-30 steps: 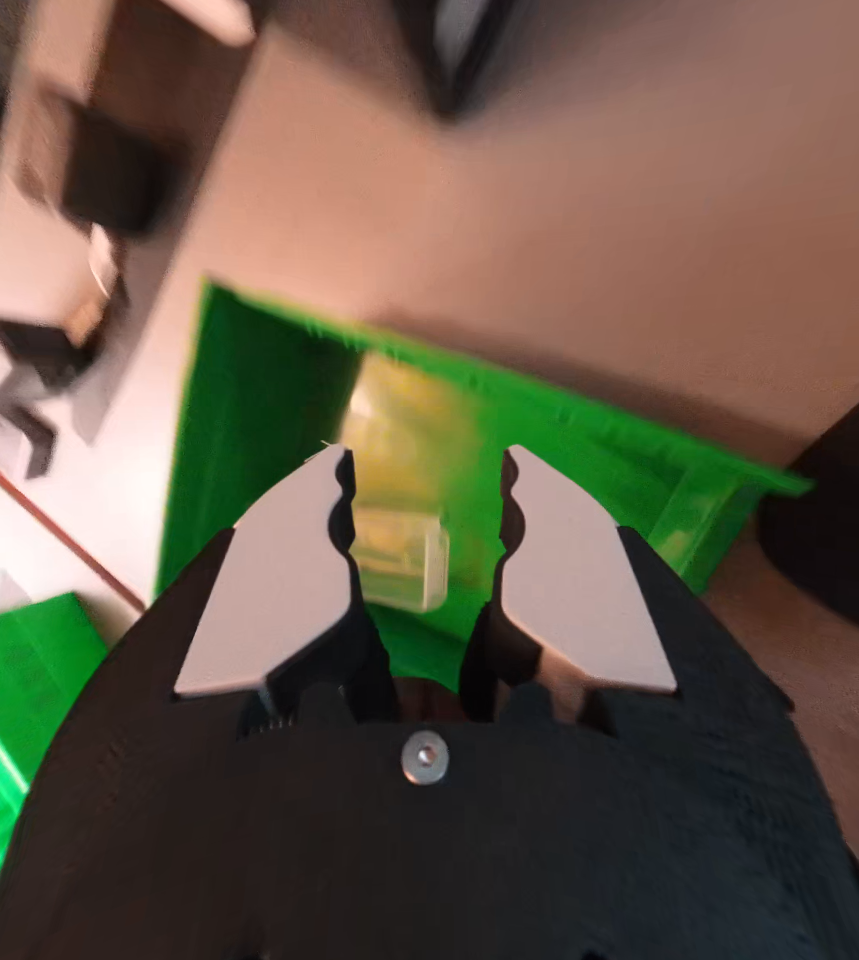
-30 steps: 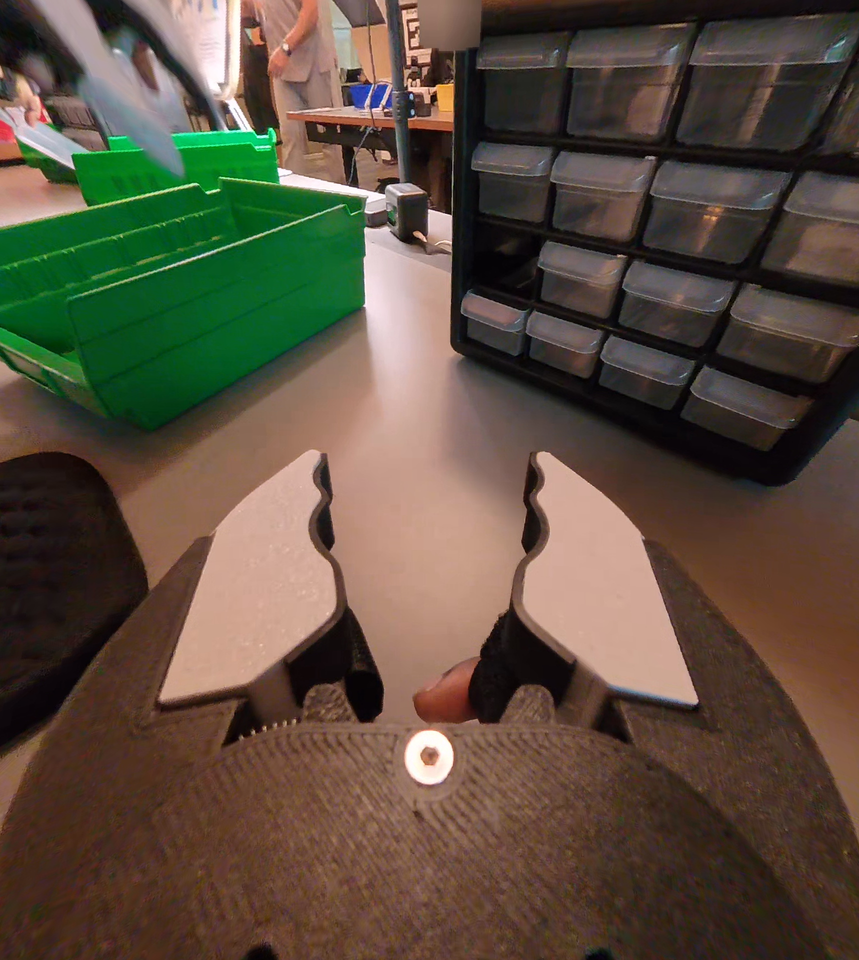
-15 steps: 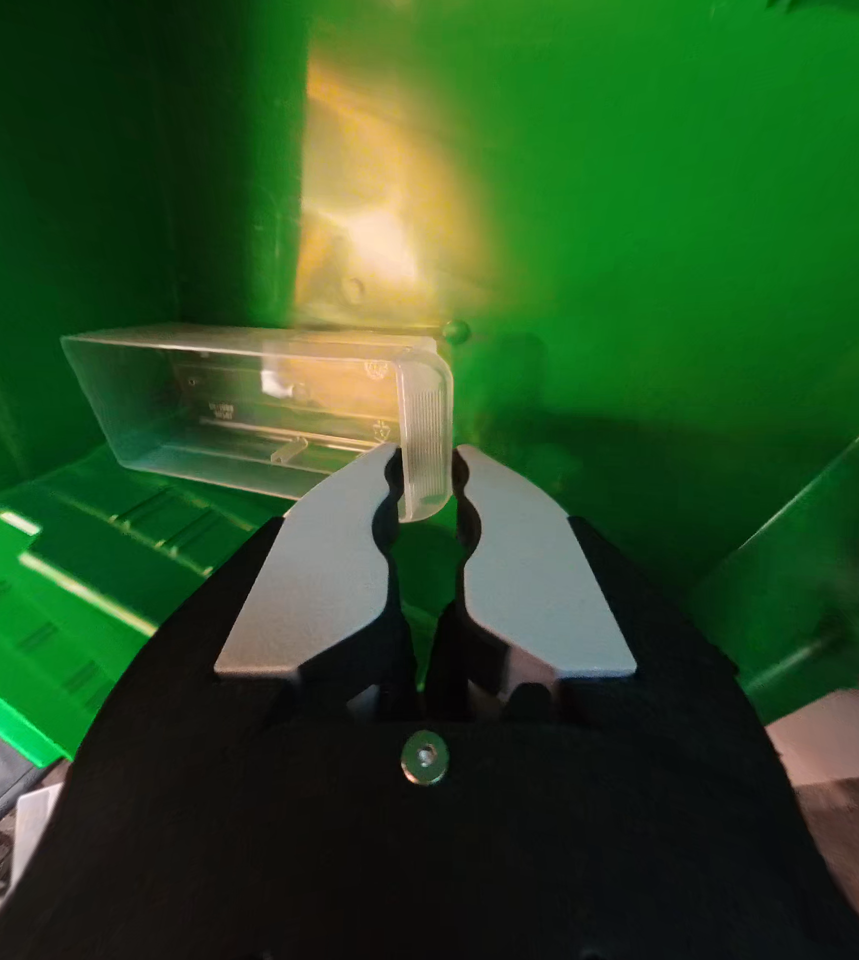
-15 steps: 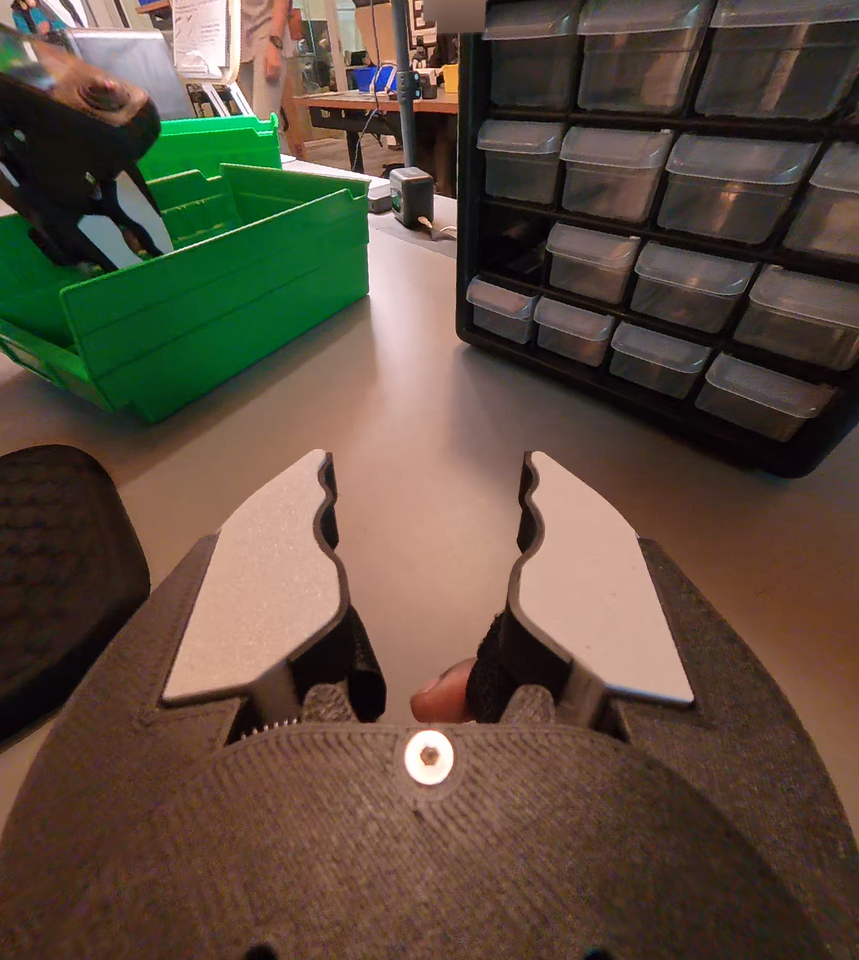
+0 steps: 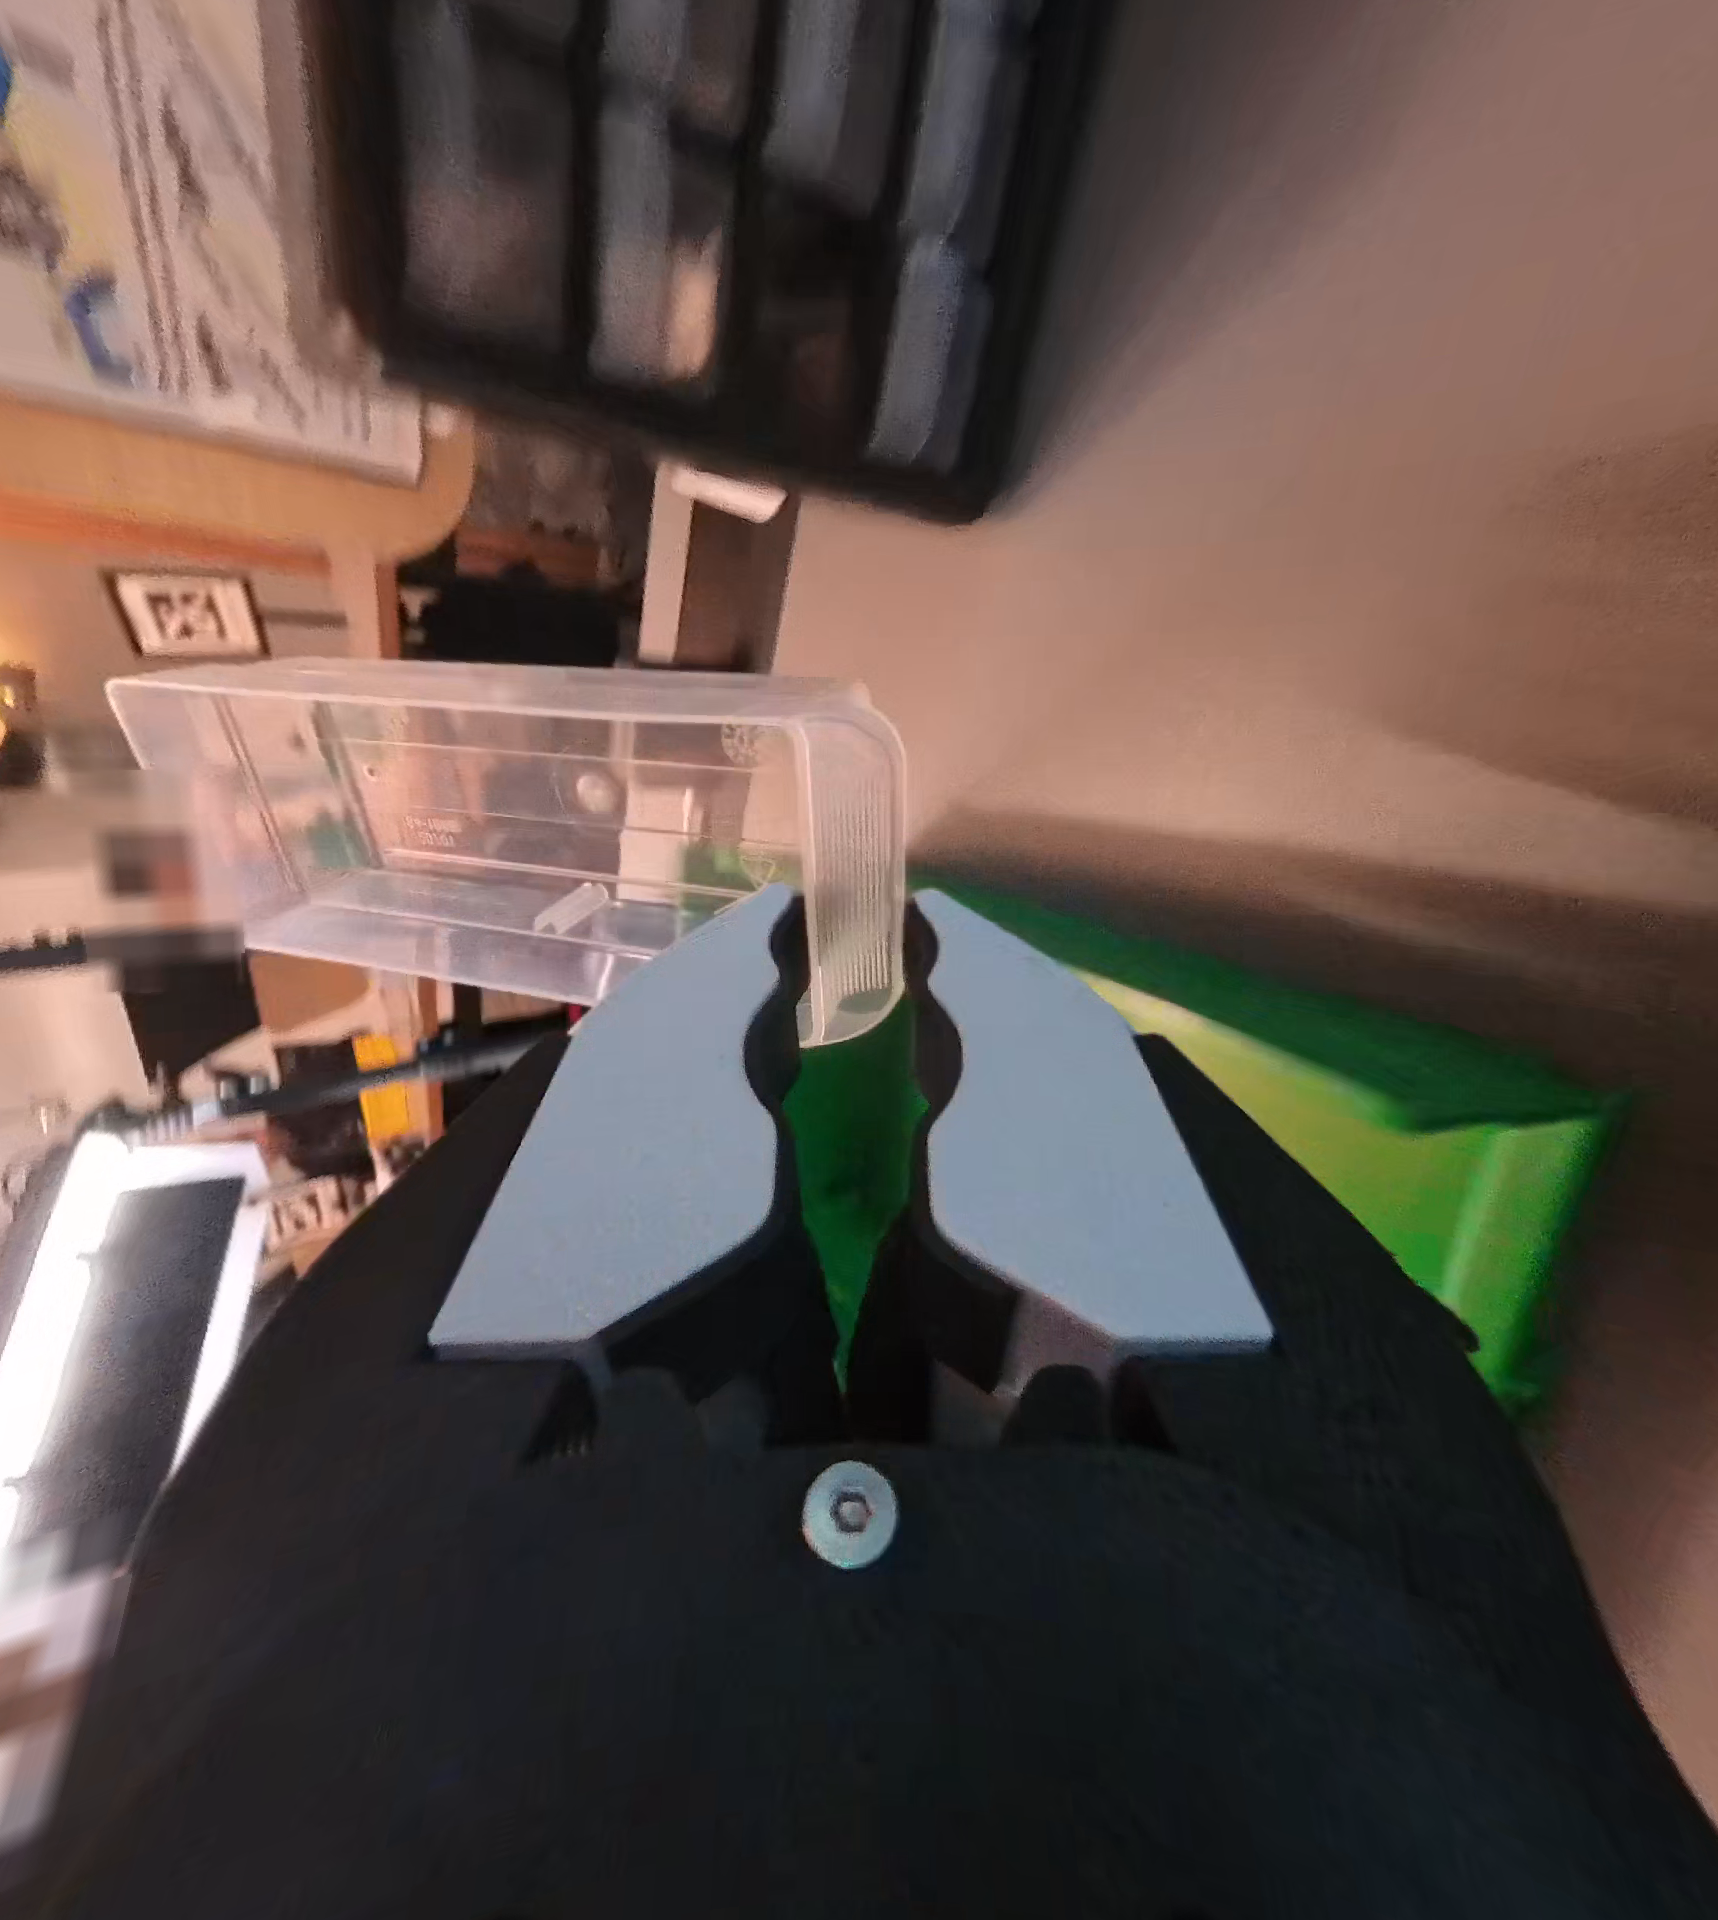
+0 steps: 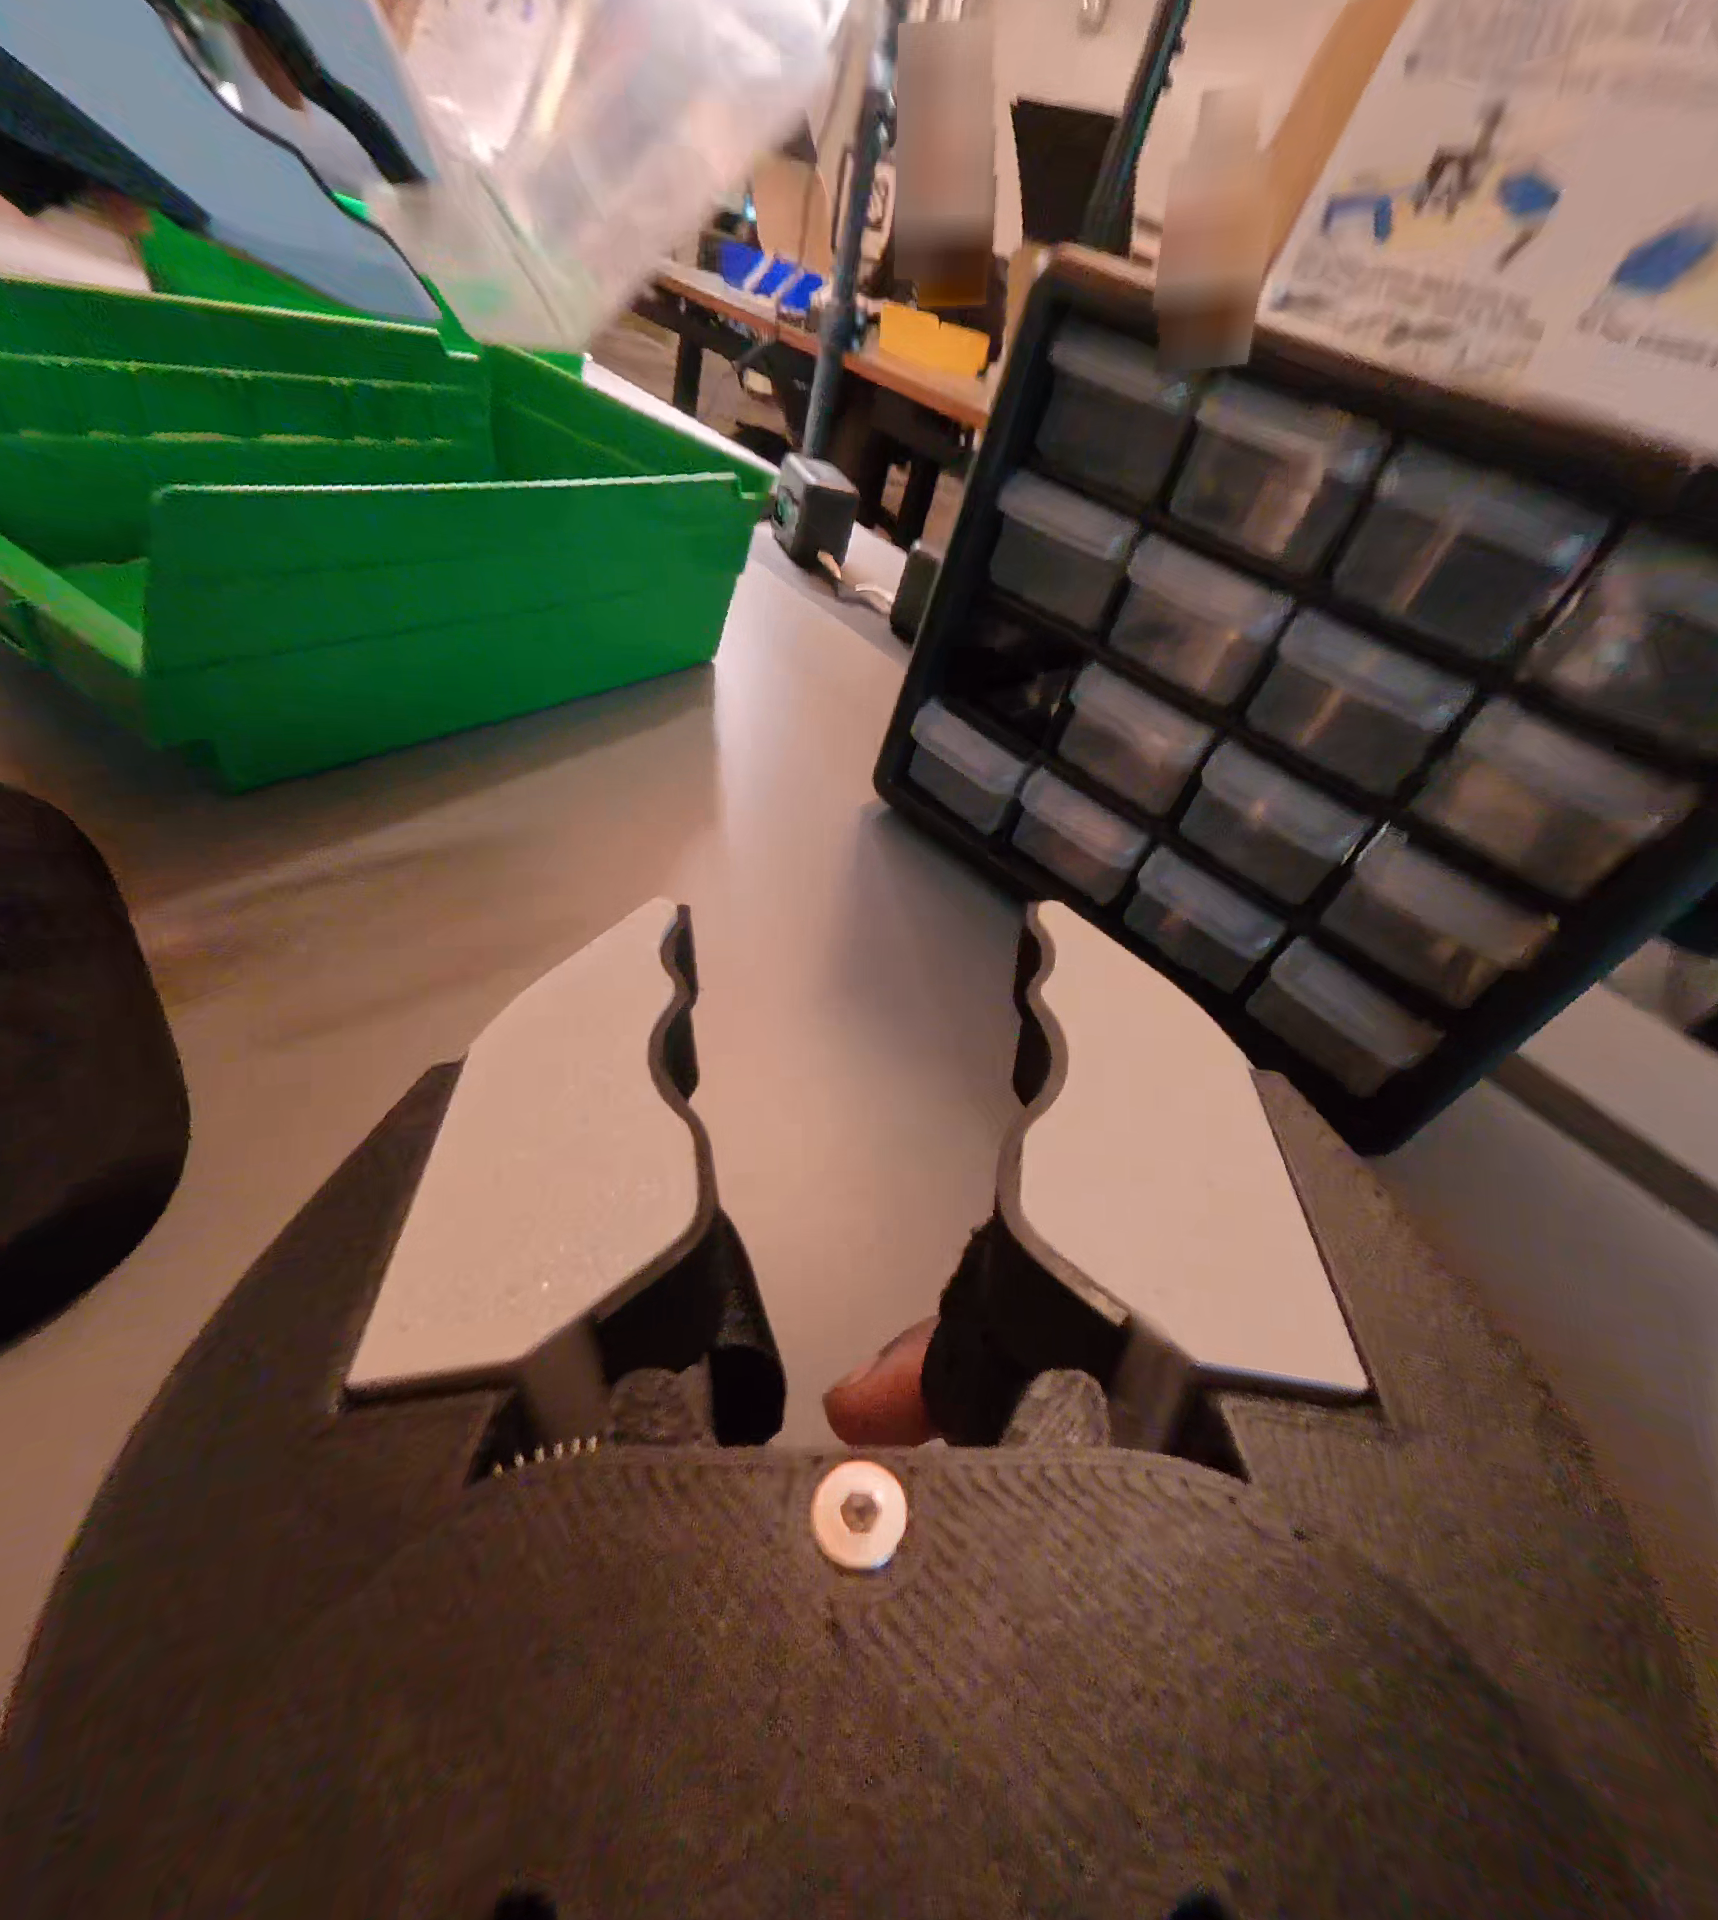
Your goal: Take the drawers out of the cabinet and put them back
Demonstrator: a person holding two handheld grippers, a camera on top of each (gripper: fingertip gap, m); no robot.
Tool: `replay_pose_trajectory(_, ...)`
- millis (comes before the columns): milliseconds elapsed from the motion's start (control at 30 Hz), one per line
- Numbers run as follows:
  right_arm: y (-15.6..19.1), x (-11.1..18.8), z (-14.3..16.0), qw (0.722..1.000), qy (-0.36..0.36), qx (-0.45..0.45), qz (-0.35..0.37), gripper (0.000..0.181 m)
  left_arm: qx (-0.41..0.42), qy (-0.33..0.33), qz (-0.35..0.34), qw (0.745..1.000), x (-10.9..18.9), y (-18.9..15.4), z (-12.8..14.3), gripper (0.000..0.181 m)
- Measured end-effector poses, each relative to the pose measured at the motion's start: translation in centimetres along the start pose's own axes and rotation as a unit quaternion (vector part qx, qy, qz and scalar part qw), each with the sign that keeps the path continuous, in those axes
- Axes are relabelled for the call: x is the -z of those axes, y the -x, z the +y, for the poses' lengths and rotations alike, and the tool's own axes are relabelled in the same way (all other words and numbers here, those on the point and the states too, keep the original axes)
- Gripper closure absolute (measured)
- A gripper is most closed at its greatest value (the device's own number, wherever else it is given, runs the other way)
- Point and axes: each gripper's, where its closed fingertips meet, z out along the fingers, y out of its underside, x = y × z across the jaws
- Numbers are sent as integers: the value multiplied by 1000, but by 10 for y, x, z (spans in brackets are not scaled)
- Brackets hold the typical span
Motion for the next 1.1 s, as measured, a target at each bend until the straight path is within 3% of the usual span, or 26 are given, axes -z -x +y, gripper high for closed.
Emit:
replay_pose_trajectory(267, 28, 8, -22, 972, -63, 226, 24, 129, -100, -82, 53, 990, -3, -67, -95, 164)
replay_pose_trajectory(433, 26, 6, -17, 966, -46, 253, 32, 129, -117, -98, 33, 988, -12, -90, -117, 164)
replay_pose_trajectory(567, 25, 8, -12, 952, -31, 303, 17, 129, -95, -85, 21, 992, -21, -101, -117, 164)
replay_pose_trajectory(667, -18, 19, -53, 975, -102, 192, 55, 153, -77, -54, 16, 995, -35, -105, -107, 164)
replay_pose_trajectory(733, -65, 14, -77, 989, -100, 77, 72, 156, -66, -49, 18, 996, -41, -108, -105, 164)
replay_pose_trajectory(800, -113, -7, -83, 996, -32, -6, 89, 151, -63, -33, 12, 997, -47, -106, -101, 164)
replay_pose_trajectory(867, -142, -37, -84, 997, 39, -41, 57, 144, -56, -22, 15, 998, -53, -105, -97, 164)
replay_pose_trajectory(1000, -209, -88, -82, 985, 149, -38, 81, 170, -53, -5, 42, 998, -64, -105, -91, 164)
replay_pose_trajectory(1100, -227, -114, -69, 973, 214, -60, 66, 181, -54, 6, 70, 996, -68, -107, -87, 164)
